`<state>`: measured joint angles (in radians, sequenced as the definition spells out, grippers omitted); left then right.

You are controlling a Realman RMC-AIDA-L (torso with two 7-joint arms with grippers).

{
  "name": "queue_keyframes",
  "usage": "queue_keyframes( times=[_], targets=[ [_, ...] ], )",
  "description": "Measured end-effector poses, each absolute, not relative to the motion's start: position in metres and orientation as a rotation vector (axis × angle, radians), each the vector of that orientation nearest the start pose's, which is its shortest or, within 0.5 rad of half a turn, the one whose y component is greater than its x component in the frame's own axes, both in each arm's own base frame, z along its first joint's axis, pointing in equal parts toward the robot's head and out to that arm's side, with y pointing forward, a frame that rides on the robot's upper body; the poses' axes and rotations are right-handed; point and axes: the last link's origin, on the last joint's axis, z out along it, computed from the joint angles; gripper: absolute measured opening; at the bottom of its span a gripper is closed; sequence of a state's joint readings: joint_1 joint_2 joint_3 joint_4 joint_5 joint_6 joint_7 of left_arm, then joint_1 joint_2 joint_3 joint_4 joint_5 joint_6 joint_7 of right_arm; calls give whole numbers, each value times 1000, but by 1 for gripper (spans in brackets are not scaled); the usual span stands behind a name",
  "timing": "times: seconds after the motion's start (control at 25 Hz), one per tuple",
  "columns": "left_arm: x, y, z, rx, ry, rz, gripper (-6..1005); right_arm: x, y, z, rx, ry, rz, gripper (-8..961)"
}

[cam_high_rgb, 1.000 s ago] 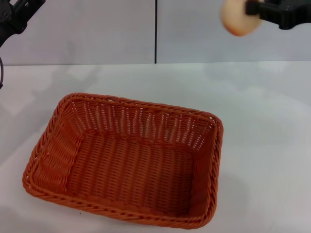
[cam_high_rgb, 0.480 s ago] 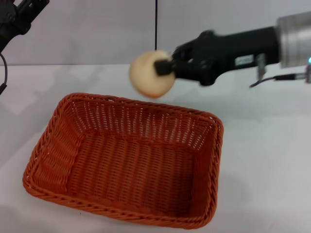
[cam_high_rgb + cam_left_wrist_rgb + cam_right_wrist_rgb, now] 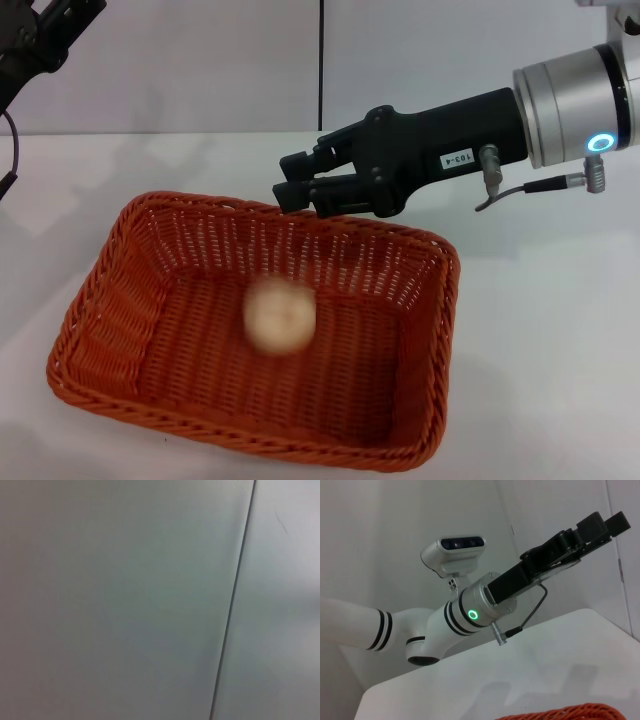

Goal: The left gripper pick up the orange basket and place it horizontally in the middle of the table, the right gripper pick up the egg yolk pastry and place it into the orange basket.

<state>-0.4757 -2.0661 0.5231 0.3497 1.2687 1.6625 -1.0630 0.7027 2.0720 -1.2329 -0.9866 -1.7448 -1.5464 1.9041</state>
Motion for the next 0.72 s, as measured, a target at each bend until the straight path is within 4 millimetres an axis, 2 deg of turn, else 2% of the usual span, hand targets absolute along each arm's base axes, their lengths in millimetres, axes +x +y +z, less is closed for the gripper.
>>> queue_keyframes(
  times=[0.04, 0.2, 0.32, 0.44, 0.56, 0.6, 0.72],
  targets=[
    [-265, 330, 60, -1902, -479, -1450, 813, 105, 353, -18, -3111, 482, 666, 131],
    [-265, 330, 60, -1903, -477, -1452, 813, 110, 351, -16, -3103, 500, 675, 367],
    [-264, 330, 60, -1904, -475, -1455, 813, 117, 351, -6, -3051, 497, 708, 588],
    [-264, 330, 60, -1905, -473, -1457, 813, 121, 352, -2, -3024, 497, 725, 586],
    [-263, 330, 60, -1906, -471, -1459, 813, 144, 352, 20, -2892, 463, 809, 585],
    [-263, 330, 60, -1906, -469, -1461, 813, 144, 352, 20, -2892, 463, 809, 585],
    [-263, 330, 60, -1907, -468, -1462, 813, 173, 349, 41, -2740, 383, 870, 585]
  ],
)
